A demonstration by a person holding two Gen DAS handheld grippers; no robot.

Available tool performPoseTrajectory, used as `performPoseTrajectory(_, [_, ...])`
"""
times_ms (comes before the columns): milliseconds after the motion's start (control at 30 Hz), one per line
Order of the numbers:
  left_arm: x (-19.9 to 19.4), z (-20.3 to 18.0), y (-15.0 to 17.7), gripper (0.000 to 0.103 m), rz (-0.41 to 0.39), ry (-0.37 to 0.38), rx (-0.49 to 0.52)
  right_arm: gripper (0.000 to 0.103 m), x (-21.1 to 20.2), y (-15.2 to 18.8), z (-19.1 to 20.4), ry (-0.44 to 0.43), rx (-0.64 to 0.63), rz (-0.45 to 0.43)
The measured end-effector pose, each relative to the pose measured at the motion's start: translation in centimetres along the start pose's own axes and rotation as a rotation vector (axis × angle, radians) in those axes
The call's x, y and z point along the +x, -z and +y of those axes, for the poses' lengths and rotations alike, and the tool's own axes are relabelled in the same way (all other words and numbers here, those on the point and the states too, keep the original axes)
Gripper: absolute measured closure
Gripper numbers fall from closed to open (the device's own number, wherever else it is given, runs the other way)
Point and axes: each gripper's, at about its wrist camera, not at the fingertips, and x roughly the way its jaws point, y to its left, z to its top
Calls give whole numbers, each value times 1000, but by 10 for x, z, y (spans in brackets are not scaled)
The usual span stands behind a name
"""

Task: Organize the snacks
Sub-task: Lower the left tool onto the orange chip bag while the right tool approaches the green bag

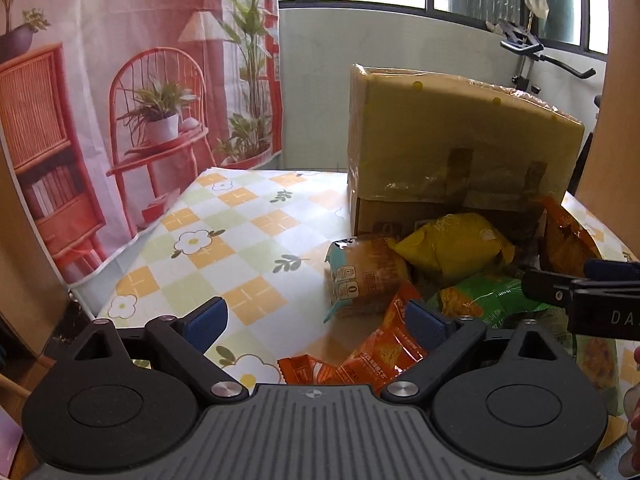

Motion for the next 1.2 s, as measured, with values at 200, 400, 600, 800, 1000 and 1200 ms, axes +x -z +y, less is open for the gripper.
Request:
performPoseTrajectory(200, [0,6,4,6,-8,15,-32,9,9,0,3,-32,5,18])
performPoseTrajectory(400, [1,8,12,6,1,20,-58,13,35,-5,11,-74,30,115])
performPoseTrajectory(600, [10,9,18,6,28,76,-78,13,48,0,11,-45,73,152])
performPoseTrajectory(800, [14,10,22,7,40,92,-105,13,51,3,12,-39,109,169])
performPoseTrajectory(1000, [17,8,25,7,58,104,-106,13,44,8,7,-48,168,168])
performPoseTrajectory(1200, [21,10,28,10,75,112,-119,12,31,8,3,-34,179,128])
